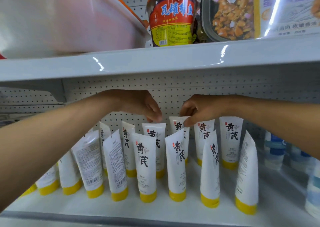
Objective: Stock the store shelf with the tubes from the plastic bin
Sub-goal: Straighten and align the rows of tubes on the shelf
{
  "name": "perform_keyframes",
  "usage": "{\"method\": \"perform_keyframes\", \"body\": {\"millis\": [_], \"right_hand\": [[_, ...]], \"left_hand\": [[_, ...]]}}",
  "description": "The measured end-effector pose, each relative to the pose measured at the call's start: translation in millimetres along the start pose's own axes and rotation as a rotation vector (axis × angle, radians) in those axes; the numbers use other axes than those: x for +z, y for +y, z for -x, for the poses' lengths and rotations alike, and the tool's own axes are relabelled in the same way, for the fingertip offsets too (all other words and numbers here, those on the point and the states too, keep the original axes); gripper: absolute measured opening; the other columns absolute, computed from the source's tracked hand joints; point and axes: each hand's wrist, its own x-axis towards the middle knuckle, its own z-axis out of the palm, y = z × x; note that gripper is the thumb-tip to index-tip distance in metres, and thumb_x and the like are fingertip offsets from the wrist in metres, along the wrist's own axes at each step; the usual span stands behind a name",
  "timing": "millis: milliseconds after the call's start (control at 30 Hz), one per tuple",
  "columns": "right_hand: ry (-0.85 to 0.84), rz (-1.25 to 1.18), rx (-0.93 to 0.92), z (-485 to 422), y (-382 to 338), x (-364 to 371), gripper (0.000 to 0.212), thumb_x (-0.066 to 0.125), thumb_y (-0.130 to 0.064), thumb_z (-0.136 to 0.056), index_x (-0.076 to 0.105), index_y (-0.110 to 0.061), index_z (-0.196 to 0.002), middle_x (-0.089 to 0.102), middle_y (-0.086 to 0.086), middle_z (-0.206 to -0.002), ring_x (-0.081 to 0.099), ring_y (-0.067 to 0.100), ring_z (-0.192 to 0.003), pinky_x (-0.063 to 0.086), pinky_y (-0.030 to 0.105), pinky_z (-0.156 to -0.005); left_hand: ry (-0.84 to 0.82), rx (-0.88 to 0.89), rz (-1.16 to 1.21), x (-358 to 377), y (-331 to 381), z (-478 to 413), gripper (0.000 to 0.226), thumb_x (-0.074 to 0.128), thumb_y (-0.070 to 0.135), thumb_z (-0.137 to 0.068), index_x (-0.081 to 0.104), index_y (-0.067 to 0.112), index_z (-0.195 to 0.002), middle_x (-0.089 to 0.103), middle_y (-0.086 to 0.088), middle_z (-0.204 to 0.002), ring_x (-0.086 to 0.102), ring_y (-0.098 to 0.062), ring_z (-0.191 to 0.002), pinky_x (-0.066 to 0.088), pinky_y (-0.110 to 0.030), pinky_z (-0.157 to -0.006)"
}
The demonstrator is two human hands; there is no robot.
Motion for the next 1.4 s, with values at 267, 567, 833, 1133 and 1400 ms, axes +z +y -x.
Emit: {"method": "perform_keyframes", "body": {"millis": [267,567,833,1133,1400], "right_hand": [[-0.053,0.132,-0.033,-22,-18,15,0.026,0.070,-0.031,-0.085,0.057,-0.019,-0.066,0.055,-0.005,-0.064,0.047,0.009,-0.056,0.036,0.022,-0.054],[-0.047,0.144,-0.008,-28,-17,23,0.017,0.069,-0.019,-0.086,0.061,-0.015,-0.072,0.061,-0.001,-0.073,0.051,0.010,-0.064,0.037,0.018,-0.054],[-0.050,0.058,-0.011,-28,-14,24,0.015,0.067,-0.016,-0.086,0.068,-0.001,-0.089,0.064,0.004,-0.078,0.053,0.013,-0.069,0.040,0.024,-0.061],[-0.077,0.066,-0.001,-30,-18,22,0.003,0.068,-0.019,-0.087,0.066,-0.020,-0.086,0.068,-0.006,-0.083,0.061,0.010,-0.074,0.046,0.021,-0.064],[-0.084,0.075,0.018,-28,-18,22,0.004,0.068,-0.019,-0.087,0.067,-0.016,-0.090,0.071,0.002,-0.092,0.063,0.016,-0.082,0.050,0.028,-0.072]], "left_hand": [[-0.058,-0.015,-0.135,24,2,-6,0.025,0.080,0.038,-0.073,0.076,0.026,-0.094,0.074,0.017,-0.089,0.068,-0.003,-0.086,0.054,-0.025,-0.086],[0.049,-0.048,-0.196,27,-12,-31,0.040,0.083,0.038,-0.071,0.071,0.020,-0.104,0.061,0.019,-0.085,0.063,-0.010,-0.093,0.053,-0.030,-0.088],[0.065,-0.033,-0.141,30,-17,-37,0.037,0.081,0.034,-0.073,0.072,0.018,-0.105,0.068,0.010,-0.095,0.065,-0.012,-0.094,0.053,-0.029,-0.087],[0.067,-0.030,-0.115,32,-15,-36,0.035,0.081,0.033,-0.074,0.073,0.019,-0.105,0.070,0.010,-0.096,0.065,-0.011,-0.092,0.054,-0.031,-0.089],[0.067,-0.032,-0.134,32,-13,-37,0.033,0.079,0.033,-0.076,0.072,0.021,-0.106,0.069,0.008,-0.100,0.064,-0.011,-0.092,0.053,-0.029,-0.086]]}}
